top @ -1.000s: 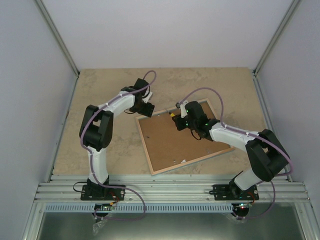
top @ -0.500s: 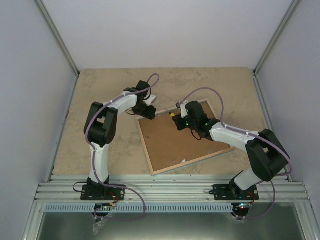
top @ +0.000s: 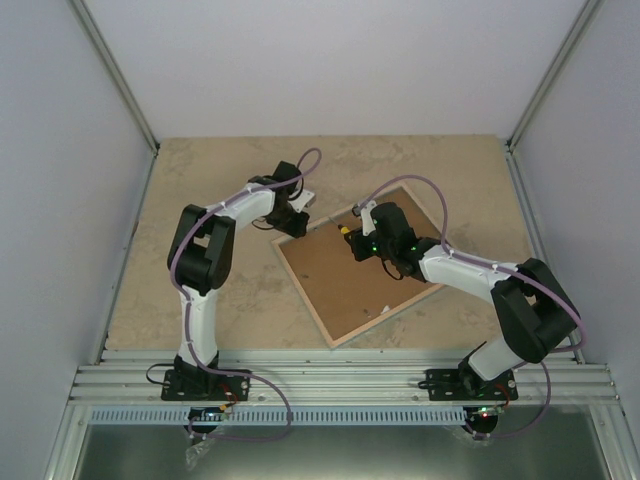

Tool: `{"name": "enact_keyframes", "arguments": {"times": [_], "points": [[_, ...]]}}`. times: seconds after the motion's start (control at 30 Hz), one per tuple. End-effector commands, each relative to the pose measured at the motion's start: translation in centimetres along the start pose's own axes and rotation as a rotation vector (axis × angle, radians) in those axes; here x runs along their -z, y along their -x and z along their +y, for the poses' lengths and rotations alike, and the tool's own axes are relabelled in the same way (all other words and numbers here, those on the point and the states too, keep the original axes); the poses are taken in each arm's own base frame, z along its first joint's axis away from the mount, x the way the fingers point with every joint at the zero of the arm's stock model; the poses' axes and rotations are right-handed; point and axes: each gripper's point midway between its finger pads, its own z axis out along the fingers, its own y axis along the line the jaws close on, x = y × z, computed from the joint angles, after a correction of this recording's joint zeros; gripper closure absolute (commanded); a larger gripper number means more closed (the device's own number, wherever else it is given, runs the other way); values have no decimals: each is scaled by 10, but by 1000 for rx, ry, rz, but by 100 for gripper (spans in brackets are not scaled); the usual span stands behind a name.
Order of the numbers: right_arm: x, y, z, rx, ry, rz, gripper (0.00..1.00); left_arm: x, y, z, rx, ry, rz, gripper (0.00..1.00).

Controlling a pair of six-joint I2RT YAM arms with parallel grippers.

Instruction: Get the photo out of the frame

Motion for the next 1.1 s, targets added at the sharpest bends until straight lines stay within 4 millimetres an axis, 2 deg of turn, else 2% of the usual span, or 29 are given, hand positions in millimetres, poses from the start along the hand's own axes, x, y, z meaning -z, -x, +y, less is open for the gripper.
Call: {"name": "enact_keyframes", "arguments": {"times": [0.0,0.13,0.4,0.63,0.8,0.9,1.07], "points": [[1,6,3,4,23,-22,99,-2,-26,3,112,21,71,75],[-1,6,6,6,36,-15,100,5,-34,2,180,25,85,78],[-12,-3,22,23,139,33,99,13,-72,-4,325,32,125,83],[-20,-10,39,66,203,66,99,18,-97,-18,480,-8,97,88],[-26,-17,53,109,234,89,99,17,-116,-30,501,-8,108,89],[-29,-19,61,132,251,98,100,19,-122,-35,503,-12,107,84],[-33,-24,69,158,269,115,100,31,-114,-27,485,39,86,75]]}}
